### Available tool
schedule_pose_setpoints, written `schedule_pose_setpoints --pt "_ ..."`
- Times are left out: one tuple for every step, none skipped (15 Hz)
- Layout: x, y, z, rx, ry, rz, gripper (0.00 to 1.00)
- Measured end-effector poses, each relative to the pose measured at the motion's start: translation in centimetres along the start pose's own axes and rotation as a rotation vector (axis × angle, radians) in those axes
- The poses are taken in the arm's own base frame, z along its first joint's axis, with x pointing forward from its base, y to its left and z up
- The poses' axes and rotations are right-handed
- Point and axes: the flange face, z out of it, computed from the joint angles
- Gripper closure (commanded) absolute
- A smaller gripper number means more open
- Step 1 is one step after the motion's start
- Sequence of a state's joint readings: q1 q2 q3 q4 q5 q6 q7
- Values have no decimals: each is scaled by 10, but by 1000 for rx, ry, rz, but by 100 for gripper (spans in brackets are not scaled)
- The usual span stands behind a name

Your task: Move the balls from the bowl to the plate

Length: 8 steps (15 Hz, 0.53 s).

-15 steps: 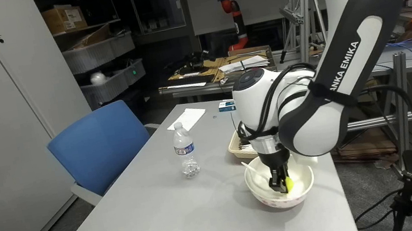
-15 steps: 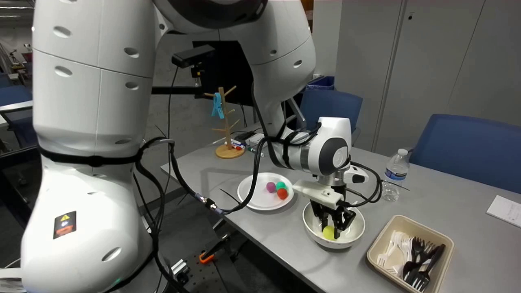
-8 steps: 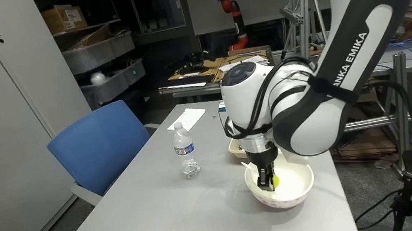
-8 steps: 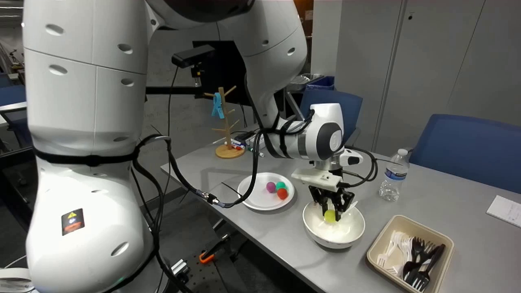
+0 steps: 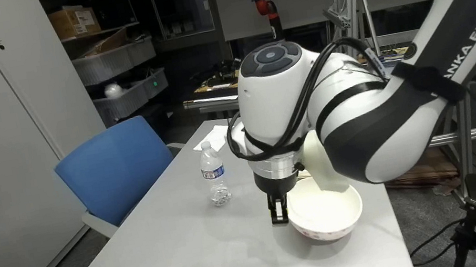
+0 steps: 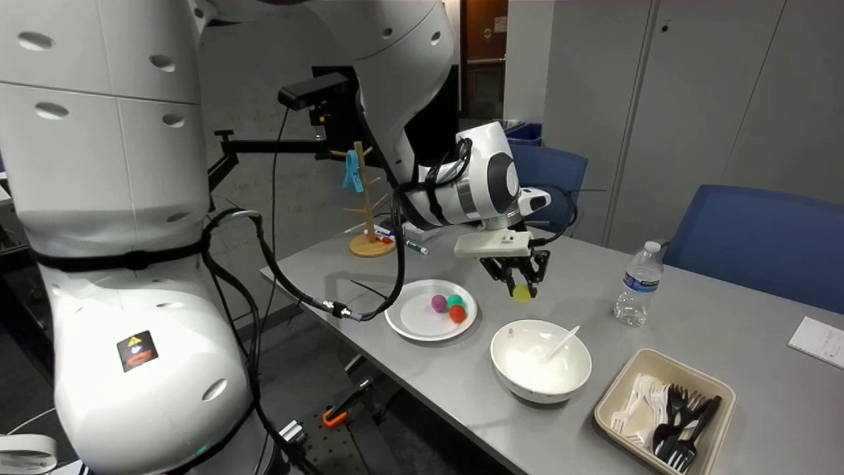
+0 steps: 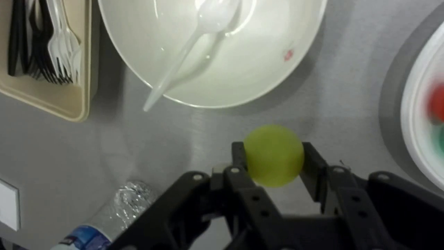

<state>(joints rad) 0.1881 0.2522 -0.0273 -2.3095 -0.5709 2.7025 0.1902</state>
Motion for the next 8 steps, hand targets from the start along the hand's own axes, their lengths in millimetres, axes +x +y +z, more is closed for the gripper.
schedule_pose_setpoints --pt "0 -8 -1 18 19 -8 83" --pt "-1 -17 0 40 33 -15 83" --pt "-4 -27 3 71 40 -20 83" --pt "-8 -37 7 107 43 -24 83" --pt "-13 -48 12 145 40 -31 83" --pt "-17 -59 17 182 33 -38 83" --pt "-21 -70 21 218 24 -47 83" --pt "-24 -81 24 252 15 -58 83"
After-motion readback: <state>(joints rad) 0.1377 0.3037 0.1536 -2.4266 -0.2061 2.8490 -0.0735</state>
